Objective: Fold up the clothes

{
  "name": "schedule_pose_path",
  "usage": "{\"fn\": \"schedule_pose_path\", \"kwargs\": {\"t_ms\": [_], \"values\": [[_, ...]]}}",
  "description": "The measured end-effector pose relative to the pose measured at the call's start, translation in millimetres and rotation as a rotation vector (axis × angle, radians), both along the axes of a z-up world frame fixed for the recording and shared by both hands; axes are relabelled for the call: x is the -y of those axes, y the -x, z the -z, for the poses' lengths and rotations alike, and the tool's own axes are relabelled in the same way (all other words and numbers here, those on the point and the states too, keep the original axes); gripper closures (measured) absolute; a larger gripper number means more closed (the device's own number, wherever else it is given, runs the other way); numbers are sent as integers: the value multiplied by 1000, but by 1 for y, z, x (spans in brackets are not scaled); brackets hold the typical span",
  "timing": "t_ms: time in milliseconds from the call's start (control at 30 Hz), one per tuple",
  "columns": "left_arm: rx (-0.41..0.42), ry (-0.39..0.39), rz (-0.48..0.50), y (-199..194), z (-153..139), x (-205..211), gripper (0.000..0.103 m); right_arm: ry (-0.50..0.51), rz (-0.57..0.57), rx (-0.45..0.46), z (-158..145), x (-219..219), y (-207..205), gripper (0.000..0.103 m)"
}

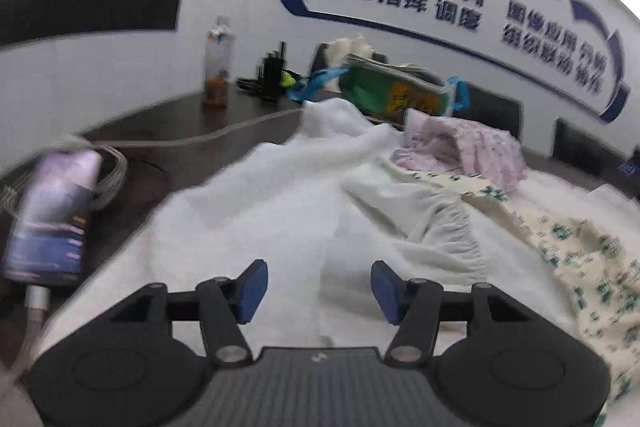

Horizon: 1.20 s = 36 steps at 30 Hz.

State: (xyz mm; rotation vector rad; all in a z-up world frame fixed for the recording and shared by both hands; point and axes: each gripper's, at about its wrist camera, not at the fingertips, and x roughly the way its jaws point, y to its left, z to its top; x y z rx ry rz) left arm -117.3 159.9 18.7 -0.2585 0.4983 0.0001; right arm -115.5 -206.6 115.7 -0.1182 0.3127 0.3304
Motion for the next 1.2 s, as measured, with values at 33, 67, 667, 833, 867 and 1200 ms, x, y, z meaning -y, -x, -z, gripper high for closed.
{"fn": "schedule_pose_path", "kwargs": {"t_ms": [33,67,667,833,867,1200], "values": [[3,51,26,-4,2,-3,43,24,-104,-2,-6,-31,-20,47],[-7,101,33,-10,4,-6,41,61,-193,-19,-7,-63,-41,46],[171,117,-127,44,9,-1,103,-214,-340,-322,48,-177,-201,100],[114,-38,243,64,22,44,103,-314,-1,-365,73,-72,-176,81],[100,-25,305,66,26,48,103,-282,79,-366,79,-61,-170,66],[83,-77,86,4,-36,6,30,-69,-158,-242,46,-115,-156,31]]}}
